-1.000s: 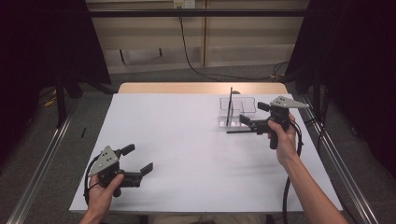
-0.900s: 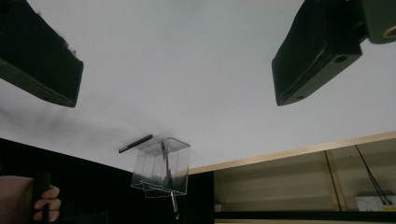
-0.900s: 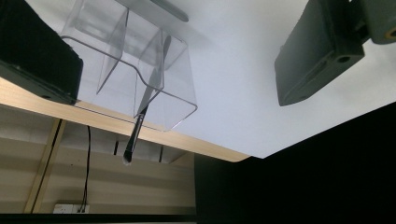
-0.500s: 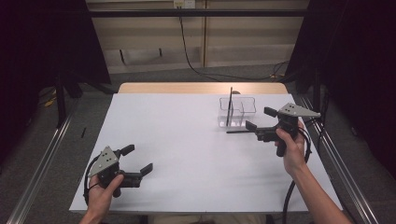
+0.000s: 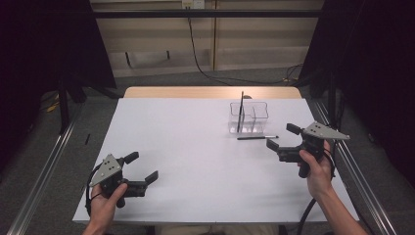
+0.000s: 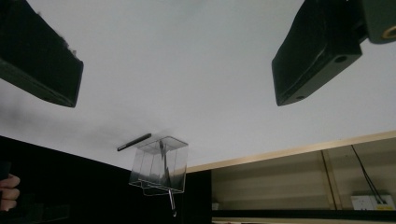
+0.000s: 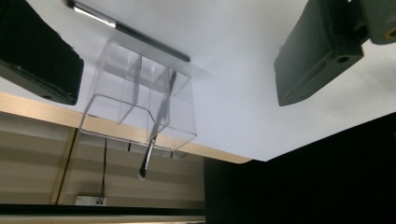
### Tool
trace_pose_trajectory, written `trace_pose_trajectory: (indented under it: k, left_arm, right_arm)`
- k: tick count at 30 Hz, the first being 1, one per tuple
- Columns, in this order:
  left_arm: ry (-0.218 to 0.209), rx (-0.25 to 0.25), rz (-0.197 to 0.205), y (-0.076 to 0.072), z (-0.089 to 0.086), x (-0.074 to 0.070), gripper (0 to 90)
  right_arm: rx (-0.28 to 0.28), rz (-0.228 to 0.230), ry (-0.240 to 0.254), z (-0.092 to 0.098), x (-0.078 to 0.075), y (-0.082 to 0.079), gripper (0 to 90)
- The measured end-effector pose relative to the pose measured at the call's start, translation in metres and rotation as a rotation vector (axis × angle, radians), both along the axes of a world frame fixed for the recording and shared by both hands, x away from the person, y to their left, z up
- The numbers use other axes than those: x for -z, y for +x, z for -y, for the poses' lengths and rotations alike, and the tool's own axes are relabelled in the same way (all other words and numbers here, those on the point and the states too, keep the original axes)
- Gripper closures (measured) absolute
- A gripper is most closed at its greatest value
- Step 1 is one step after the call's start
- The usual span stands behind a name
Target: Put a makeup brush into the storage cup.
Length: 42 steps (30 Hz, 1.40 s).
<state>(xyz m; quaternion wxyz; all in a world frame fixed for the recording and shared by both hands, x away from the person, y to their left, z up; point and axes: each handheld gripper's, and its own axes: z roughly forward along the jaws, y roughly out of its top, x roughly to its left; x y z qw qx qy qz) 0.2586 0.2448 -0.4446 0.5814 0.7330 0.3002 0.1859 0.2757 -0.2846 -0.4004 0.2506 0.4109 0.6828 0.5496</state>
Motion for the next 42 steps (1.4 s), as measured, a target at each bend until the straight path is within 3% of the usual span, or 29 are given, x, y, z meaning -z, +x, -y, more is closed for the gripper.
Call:
trace_pose_trajectory:
  k: [5, 16, 22, 26, 35, 42]
  left_arm:
    - [0.011, 0.003, 0.004, -0.002, 0.002, -0.001, 2.1]
    - [-0.019, -0.013, 0.019, -0.011, 0.001, -0.003, 2.2]
    - [0.009, 0.001, 0.014, -0.017, 0.003, -0.001, 2.2]
    - [0.003, -0.009, 0.021, -0.018, 0.002, -0.002, 2.2]
    - [0.006, 0.003, 0.014, -0.021, 0.005, -0.002, 2.2]
    - [-0.03, -0.044, -0.001, -0.018, -0.012, -0.001, 2.2]
  right_arm:
    - [0.016, -0.001, 0.004, 0.007, 0.003, -0.017, 0.8]
    - [0.038, -0.003, -0.015, 0.012, 0.015, -0.051, 0.9]
    - [0.065, -0.025, -0.019, 0.022, 0.028, -0.073, 0.9]
    - [0.089, -0.021, -0.014, 0.029, 0.032, -0.083, 0.9]
    - [0.069, -0.011, -0.015, 0.027, 0.035, -0.085, 0.9]
    - [0.068, -0.002, -0.016, 0.026, 0.032, -0.081, 0.9]
